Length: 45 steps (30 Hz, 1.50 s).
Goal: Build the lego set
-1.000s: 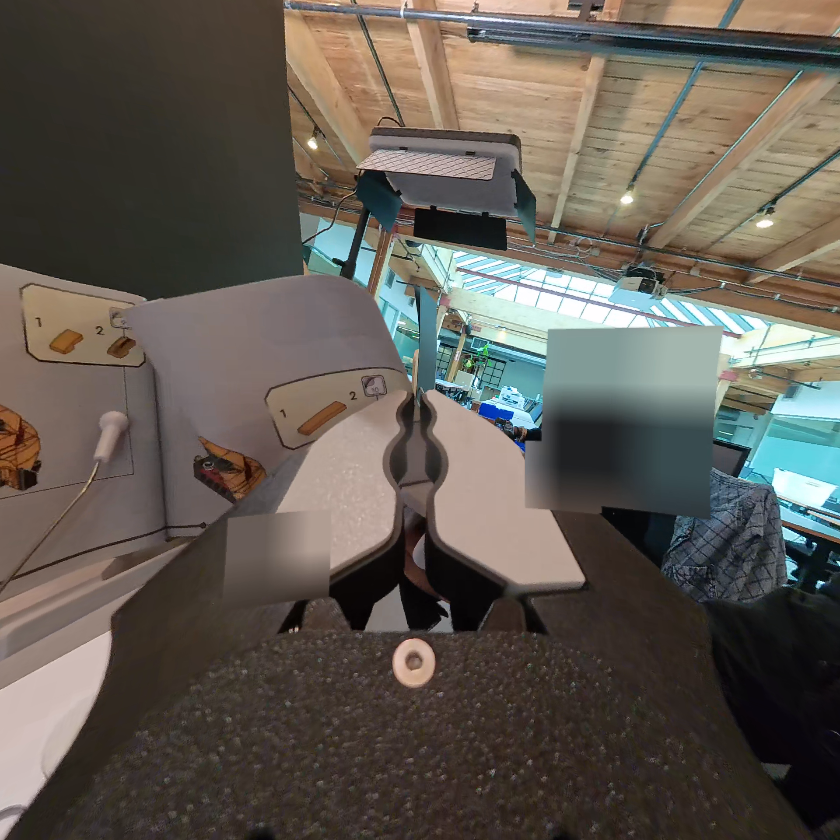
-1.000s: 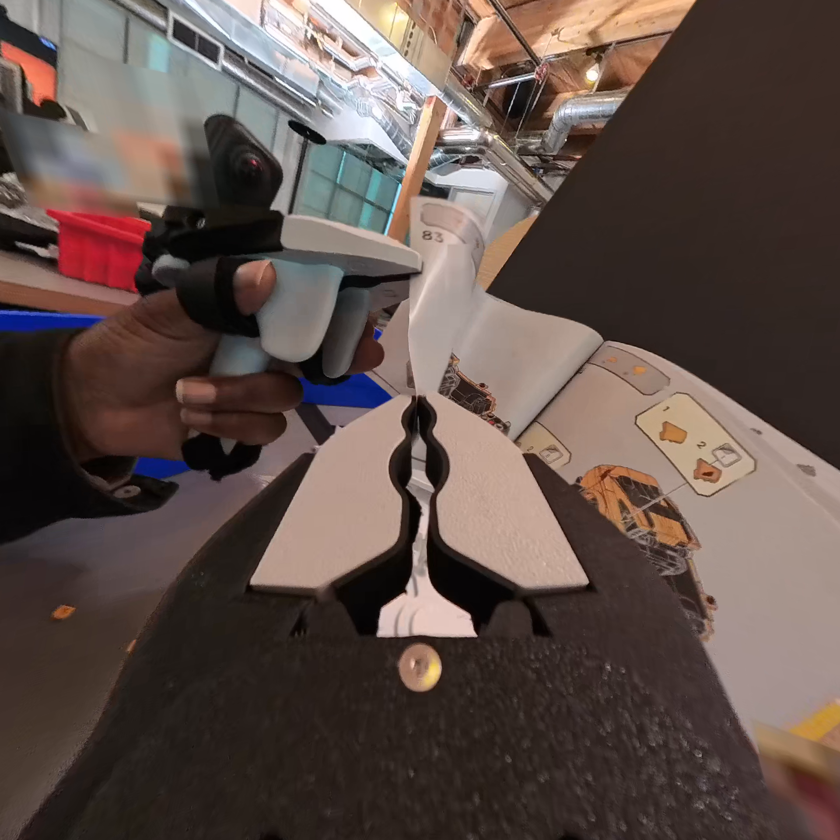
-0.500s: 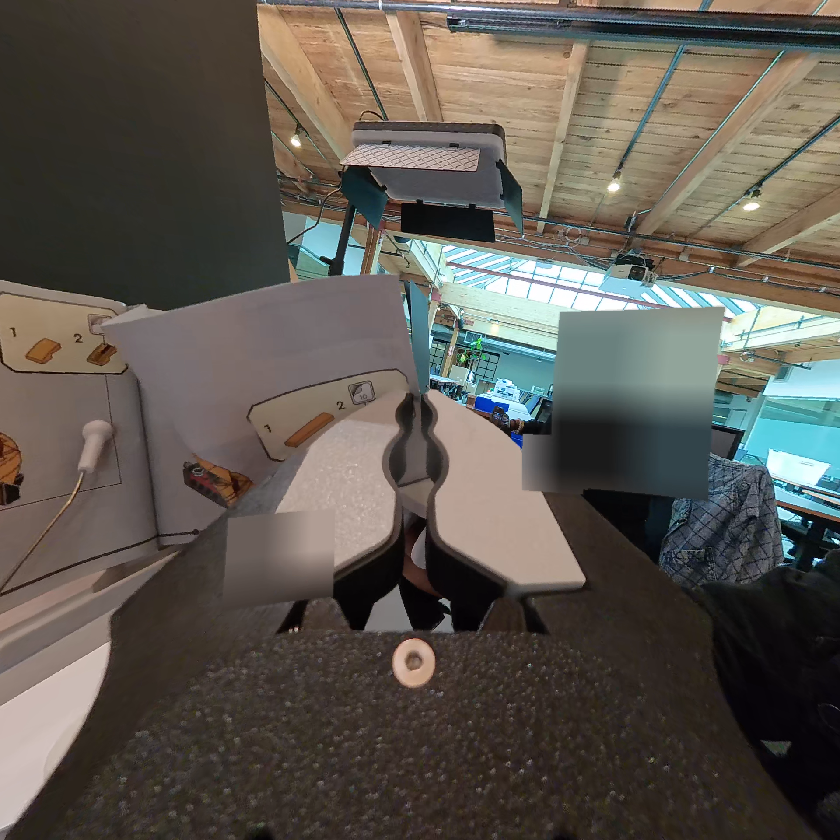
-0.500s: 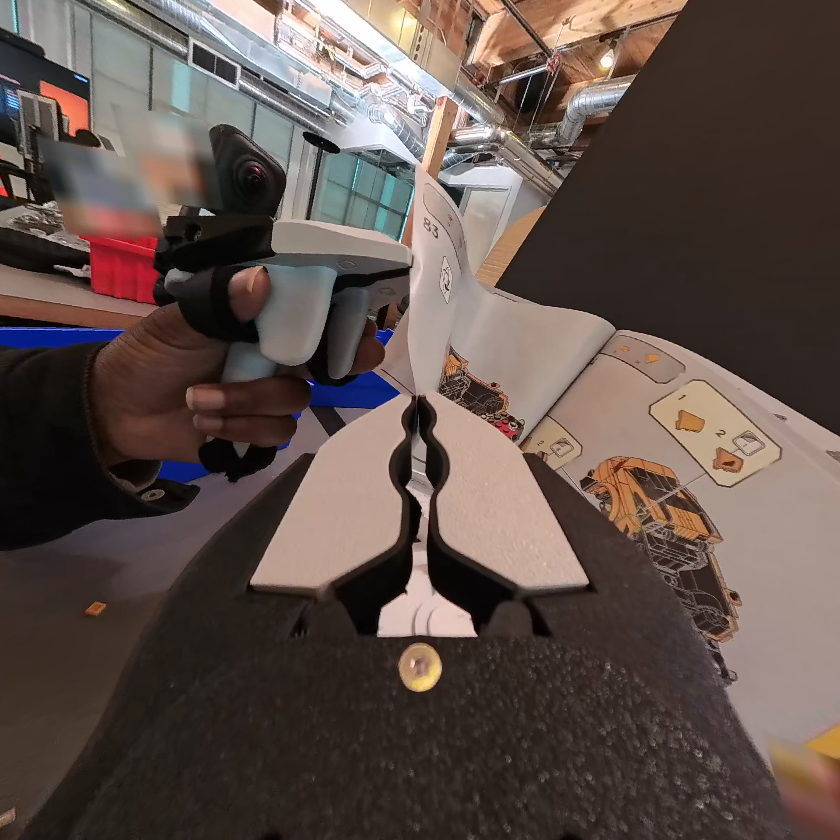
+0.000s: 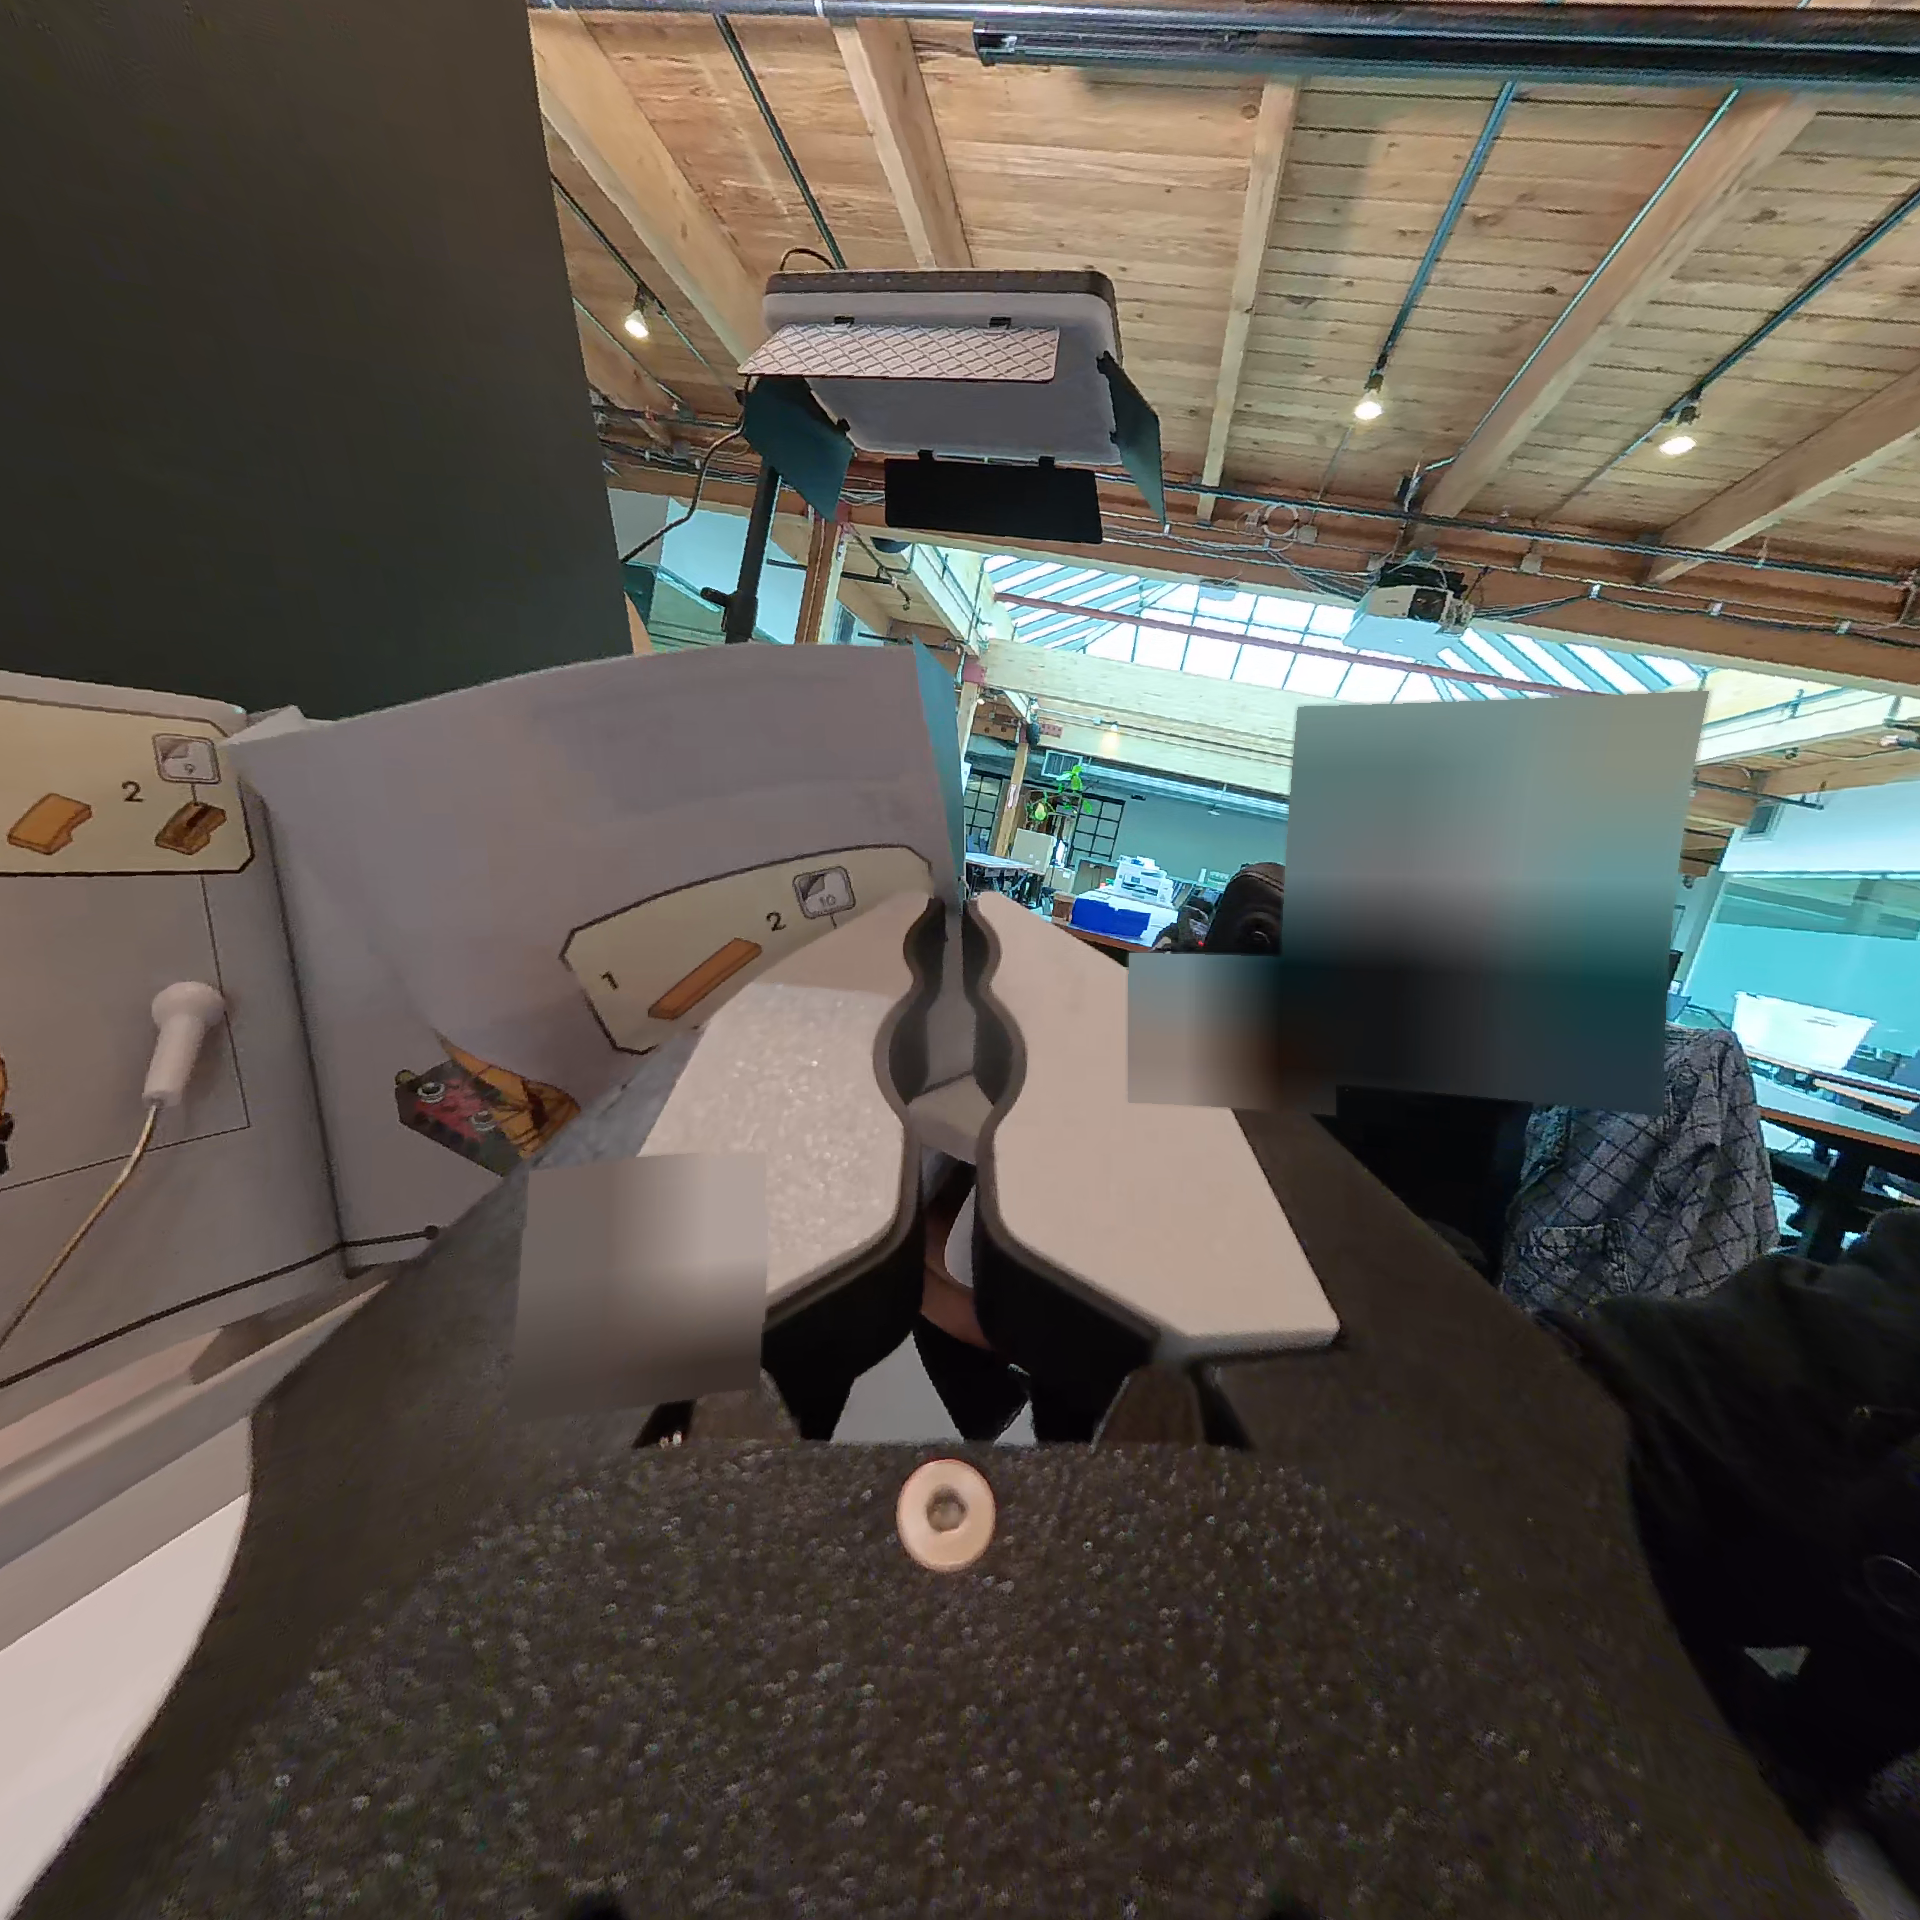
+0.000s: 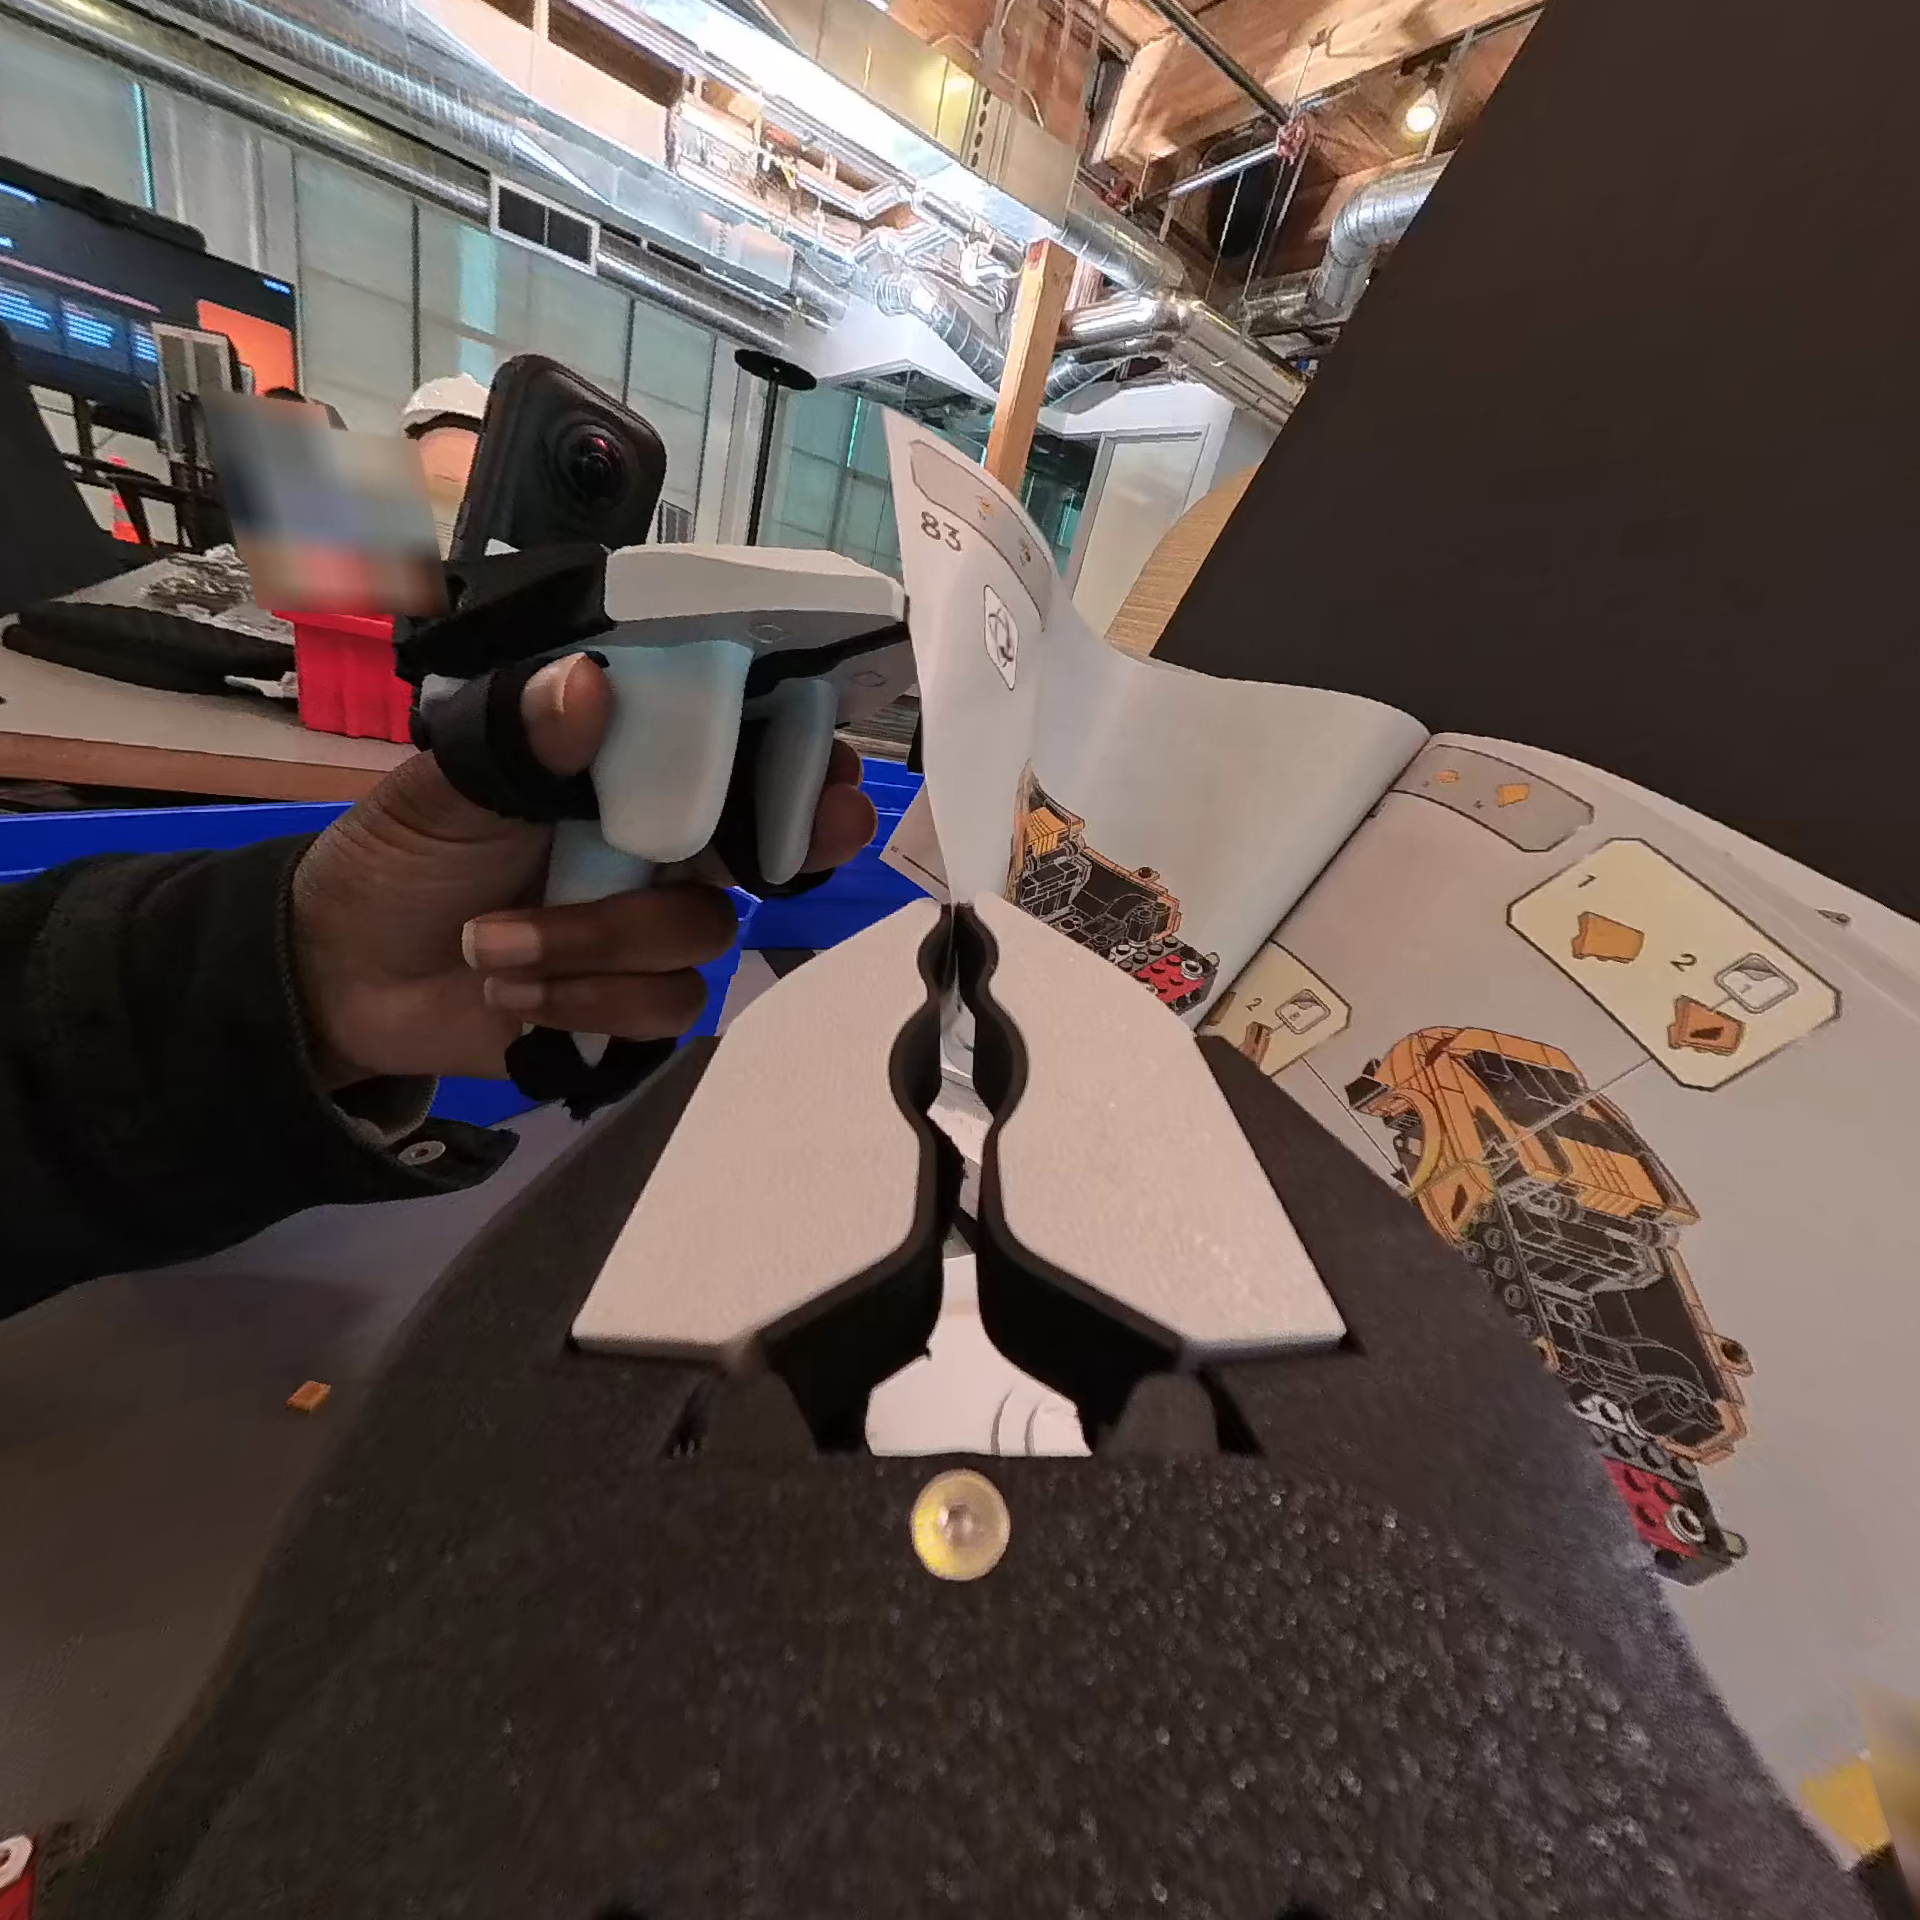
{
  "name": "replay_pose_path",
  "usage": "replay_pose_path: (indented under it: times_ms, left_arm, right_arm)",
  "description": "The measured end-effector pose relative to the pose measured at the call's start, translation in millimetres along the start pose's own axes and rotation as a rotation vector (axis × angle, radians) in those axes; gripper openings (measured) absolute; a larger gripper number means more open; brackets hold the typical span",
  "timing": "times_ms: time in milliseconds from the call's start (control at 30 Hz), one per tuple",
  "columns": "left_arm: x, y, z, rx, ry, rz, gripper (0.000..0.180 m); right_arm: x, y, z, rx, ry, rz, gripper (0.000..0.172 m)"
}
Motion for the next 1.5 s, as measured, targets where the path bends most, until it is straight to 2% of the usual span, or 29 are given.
replay_pose_path:
  times_ms: [200,467,833,933,1033,1100,1167,1267,1500]
  left_arm:
    - [-0.8,0.8,-1.1,0.013,-0.007,-0.015,0.005]
    - [-1.8,0.6,-3.1,0.04,-0.072,-0.045,0.015]
    - [-2.7,0.1,-3.4,0.083,-0.212,-0.136,0.003]
    - [-4.1,-1.4,-3.6,0.085,-0.234,-0.156,0.016]
    - [-7.5,-6.0,-5.2,0.081,-0.271,-0.141,0.04]
    - [-11.5,-8.3,-7.0,0.084,-0.316,-0.14,0.046]
    - [-14.7,-7.6,-8.8,0.102,-0.362,-0.172,0.04]
    - [-18.3,-5.6,-9.8,0.126,-0.398,-0.228,0.005]
    - [-17.0,-0.1,-12.3,0.197,-0.391,-0.293,0.0]
  right_arm:
    - [0.7,0.0,-0.3,0.006,0.001,0.014,0.0]
    - [2.9,0.7,-1.5,0.02,0.006,0.042,0.0]
    - [7.8,1.2,-3.9,0.041,0.017,0.096,0.0]
    - [4.4,1.5,-2.5,0.047,0.04,0.092,0.0]
    - [0.8,2.1,0.2,0.057,0.058,0.099,0.0]
    - [1.7,3.2,0.4,0.073,0.065,0.136,0.0]
    - [4.6,4.2,-1.0,0.081,0.057,0.153,0.0]
    - [7.7,5.6,-2.6,0.098,0.052,0.181,0.0]
    - [-5.4,12.2,3.9,0.115,0.025,0.06,0.001]
Point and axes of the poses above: each gripper's, where its closed fingertips meet, z back along the fingers, y out of its underside, x = y × z across the jaws, the point moved 9 cm from there along z, back along the fingers, and after that the axes turned 9 degrees about z, right-handed, at the moved point
